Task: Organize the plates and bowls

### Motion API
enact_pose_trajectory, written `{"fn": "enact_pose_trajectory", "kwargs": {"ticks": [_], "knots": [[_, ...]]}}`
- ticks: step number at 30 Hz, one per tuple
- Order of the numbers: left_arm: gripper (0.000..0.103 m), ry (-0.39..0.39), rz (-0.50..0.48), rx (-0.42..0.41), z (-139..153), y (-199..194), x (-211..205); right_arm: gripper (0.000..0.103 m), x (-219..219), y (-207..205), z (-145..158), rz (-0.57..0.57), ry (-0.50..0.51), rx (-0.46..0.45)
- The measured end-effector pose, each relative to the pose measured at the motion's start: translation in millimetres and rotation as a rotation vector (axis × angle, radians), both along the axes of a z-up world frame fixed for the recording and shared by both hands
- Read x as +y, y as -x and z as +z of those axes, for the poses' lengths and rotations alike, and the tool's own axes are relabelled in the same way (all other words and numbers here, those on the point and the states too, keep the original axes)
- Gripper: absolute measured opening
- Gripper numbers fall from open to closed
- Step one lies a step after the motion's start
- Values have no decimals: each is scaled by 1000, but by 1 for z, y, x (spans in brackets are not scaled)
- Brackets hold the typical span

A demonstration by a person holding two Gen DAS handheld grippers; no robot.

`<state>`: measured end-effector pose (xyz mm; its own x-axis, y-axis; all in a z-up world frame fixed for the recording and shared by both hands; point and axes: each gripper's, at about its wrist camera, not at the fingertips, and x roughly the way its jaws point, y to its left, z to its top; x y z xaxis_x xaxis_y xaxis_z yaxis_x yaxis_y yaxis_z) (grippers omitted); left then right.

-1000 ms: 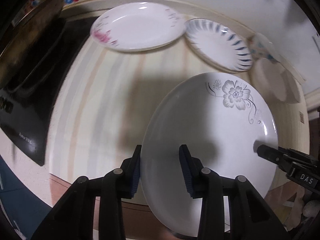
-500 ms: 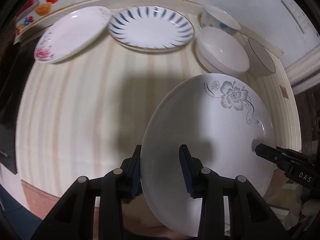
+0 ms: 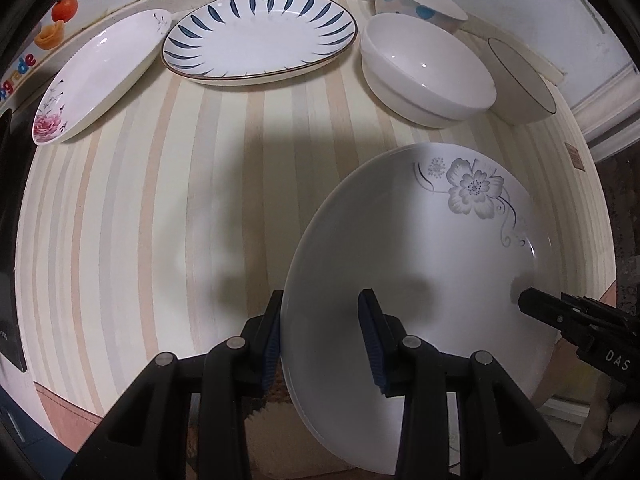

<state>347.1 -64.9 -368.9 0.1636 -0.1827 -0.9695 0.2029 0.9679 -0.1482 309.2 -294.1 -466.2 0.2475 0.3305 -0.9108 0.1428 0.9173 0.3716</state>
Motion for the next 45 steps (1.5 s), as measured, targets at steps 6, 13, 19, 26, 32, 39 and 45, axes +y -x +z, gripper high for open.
{"fn": "enact_pose_trajectory", "kwargs": {"ticks": [6, 13, 19, 26, 32, 39, 45], "knots": [[34, -15, -1, 1, -5, 0, -3, 34, -2, -2, -4, -2, -4, 5], [34, -37, -14, -6, -9, 1, -13, 34, 4, -6, -5, -4, 0, 9], [34, -46, -14, -54, 25, 3, 2, 34, 4, -9, -6, 13, -25, 62], [39, -36, 225, -195, 92, -22, 89, 45, 8, -26, 95, 73, 45, -82], [39, -3, 482, -134, 67, -72, 179, 51, 110, -130, 149, 294, -45, -244], [39, -41, 652, -80, 22, -116, 235, 51, 252, -293, 106, 483, -8, -262], [38, -59, 683, -31, -11, -143, 261, 47, 322, -379, 45, 576, 98, -200]]}}
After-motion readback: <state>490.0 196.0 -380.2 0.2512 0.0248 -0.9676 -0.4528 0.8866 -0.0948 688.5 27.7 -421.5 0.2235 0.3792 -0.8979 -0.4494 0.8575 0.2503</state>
